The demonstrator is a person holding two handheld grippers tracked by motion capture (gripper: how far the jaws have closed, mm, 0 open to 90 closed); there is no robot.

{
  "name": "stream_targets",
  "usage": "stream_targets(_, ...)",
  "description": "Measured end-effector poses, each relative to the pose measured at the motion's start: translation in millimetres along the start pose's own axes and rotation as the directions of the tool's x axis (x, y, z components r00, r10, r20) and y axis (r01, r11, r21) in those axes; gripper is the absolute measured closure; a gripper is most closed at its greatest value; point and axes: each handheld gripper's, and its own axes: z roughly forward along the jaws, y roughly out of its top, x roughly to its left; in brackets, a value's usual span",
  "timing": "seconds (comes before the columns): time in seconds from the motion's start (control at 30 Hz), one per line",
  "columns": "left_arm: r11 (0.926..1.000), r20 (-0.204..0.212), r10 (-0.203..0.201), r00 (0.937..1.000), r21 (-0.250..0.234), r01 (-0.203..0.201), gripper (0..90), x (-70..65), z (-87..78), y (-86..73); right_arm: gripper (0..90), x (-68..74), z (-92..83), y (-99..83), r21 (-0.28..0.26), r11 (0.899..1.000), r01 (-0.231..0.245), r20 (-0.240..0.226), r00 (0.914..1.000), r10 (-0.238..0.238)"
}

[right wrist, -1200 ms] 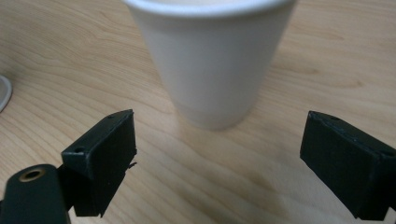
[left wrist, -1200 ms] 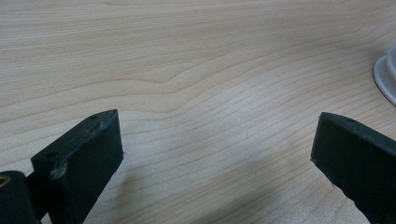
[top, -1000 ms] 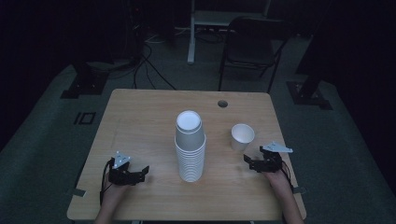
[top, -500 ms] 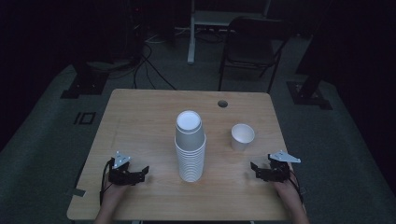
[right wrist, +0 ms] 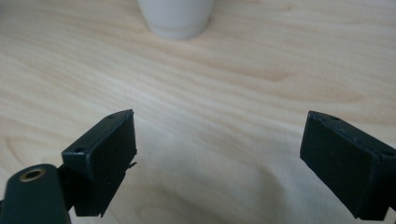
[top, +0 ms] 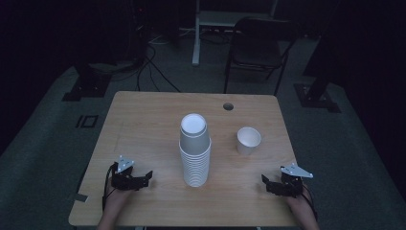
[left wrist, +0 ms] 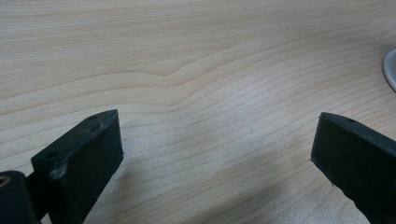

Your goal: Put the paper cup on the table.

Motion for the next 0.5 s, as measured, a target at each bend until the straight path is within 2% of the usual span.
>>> stream_targets(0.2, 0.9999, -0.007, 0.007, 0.9999, 0.014, -0.007, 2.6, -1.2, 0.9, 0.4, 10.1, 0.6, -5.3, -6.4, 0.008, 1.000, 0.023, -0.010, 0.9997, -0.022)
stream_targets(0.5, 0.9999, -0.006, -0.002, 1.0000, 0.015, 0.002, 2.6, -0.6, 0.7, 0.0, 10.1, 4.7, -10.9, -16.8, 0.019, 1.000, 0.025, 0.047, 0.9985, -0.026)
